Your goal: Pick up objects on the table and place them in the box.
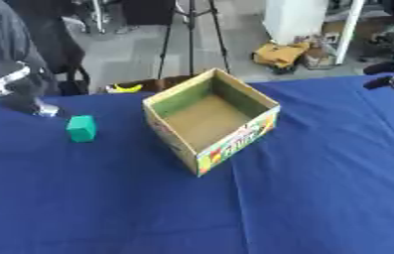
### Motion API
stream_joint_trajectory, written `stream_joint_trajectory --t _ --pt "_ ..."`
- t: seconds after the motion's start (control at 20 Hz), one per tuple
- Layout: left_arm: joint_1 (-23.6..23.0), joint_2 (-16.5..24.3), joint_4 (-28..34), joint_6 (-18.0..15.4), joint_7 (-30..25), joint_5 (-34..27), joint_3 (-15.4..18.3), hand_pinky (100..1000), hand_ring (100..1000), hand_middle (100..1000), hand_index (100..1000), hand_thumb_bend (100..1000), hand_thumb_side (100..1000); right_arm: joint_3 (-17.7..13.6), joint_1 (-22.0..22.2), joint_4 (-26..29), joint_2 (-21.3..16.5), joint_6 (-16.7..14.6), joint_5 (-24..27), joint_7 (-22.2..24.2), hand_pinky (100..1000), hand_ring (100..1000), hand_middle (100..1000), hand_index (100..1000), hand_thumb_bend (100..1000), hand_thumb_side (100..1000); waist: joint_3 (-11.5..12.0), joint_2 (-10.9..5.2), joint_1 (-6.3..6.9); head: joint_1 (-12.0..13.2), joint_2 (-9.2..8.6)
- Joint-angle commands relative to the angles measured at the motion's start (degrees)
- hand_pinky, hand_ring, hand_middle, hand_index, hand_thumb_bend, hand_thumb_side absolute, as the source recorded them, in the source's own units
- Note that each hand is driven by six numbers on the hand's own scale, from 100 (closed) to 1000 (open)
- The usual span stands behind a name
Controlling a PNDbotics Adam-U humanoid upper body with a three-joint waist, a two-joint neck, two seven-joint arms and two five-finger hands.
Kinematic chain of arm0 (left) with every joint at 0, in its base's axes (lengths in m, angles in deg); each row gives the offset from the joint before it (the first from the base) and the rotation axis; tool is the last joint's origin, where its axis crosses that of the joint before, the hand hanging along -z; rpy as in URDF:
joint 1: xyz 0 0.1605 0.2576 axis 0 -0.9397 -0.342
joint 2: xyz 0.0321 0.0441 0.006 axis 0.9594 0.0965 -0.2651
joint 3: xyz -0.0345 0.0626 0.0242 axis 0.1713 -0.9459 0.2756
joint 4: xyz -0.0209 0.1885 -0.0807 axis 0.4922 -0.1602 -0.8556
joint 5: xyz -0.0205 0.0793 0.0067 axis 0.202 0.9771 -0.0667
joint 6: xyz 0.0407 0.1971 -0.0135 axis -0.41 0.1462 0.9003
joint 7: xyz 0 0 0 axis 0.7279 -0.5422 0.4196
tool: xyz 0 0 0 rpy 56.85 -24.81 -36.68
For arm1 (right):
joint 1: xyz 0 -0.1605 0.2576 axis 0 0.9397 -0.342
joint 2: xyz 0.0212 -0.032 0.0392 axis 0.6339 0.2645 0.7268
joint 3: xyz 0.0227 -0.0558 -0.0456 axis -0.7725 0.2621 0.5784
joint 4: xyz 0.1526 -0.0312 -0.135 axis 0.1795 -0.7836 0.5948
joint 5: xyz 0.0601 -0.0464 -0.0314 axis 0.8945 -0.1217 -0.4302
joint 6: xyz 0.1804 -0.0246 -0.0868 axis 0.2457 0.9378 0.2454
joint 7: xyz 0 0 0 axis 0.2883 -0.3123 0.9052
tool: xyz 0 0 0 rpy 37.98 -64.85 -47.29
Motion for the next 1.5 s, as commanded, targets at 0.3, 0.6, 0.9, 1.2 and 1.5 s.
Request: stream_joint_trajectory --t 0.3,0.6,0.9,1.2,1.5 --pt "2.9 1.5 -6.9 -2.6 2.2 3.8 2.6 744 741 715 773 449 367 0.4 -1.9 0.5 -1.8 0.0 0.6 0.7 535 626 726 858 100 829 -2.9 1.0 1.71 1.7 -2.43" --pt "3.0 2.0 -7.4 -4.1 -0.8 3.0 2.6 752 738 706 773 436 357 0.4 -2.1 0.5 -2.1 0.1 0.7 0.8 534 626 725 859 100 835 -3.9 1.92 2.58 1.7 -2.51" --pt "2.4 2.4 -6.9 -4.7 -2.0 3.6 2.5 781 768 742 802 602 387 0.4 -2.0 0.5 -2.2 0.1 0.7 0.8 534 626 725 858 100 836 -4.0 2.07 2.83 1.4 -2.62" --pt "2.0 3.0 -7.0 -5.4 -2.6 4.3 2.7 798 776 749 808 626 386 0.3 -1.8 0.4 -2.2 0.1 0.8 0.8 533 626 725 859 100 838 -4.4 2.07 3.05 1.2 -2.88" --pt "1.4 3.9 -7.0 -5.5 -1.8 4.1 3.1 800 772 743 803 600 381 0.2 -1.8 0.5 -2.4 0.1 0.9 0.8 532 625 725 859 100 841 -4.9 2.51 3.51 1.1 -3.22"
